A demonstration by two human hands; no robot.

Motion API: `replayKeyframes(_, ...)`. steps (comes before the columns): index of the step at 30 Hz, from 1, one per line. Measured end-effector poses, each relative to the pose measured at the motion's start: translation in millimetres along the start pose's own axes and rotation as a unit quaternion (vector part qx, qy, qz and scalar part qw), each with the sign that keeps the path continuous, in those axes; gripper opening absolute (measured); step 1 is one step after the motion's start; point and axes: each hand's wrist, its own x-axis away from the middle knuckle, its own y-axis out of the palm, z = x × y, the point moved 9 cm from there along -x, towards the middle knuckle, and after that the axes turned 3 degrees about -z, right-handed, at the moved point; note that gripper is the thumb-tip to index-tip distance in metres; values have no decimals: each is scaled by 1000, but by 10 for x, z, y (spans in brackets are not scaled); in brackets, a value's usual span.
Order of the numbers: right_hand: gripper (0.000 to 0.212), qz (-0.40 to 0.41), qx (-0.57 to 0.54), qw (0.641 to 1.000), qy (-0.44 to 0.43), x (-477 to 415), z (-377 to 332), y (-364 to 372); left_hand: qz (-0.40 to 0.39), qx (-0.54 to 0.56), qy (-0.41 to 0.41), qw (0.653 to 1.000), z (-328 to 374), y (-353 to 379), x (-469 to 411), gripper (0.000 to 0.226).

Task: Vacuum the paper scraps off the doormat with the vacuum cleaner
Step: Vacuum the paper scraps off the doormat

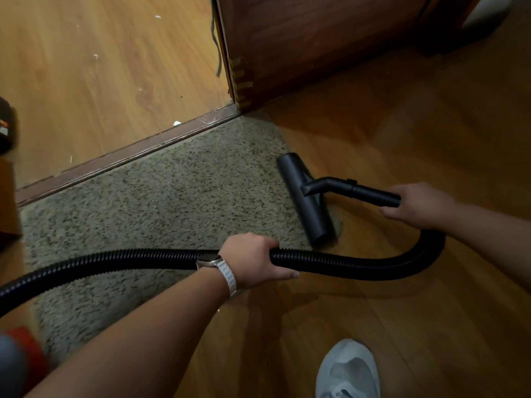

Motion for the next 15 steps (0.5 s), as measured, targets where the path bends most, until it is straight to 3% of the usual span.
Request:
replayKeyframes(7, 27, -8, -26, 999, 25, 200, 267, 99, -2, 6, 6, 1000, 156, 56, 11, 62)
replayKeyframes(15, 31, -7, 18, 999, -26, 183, -110, 84, 1, -3, 17, 1000, 125, -20, 23, 60)
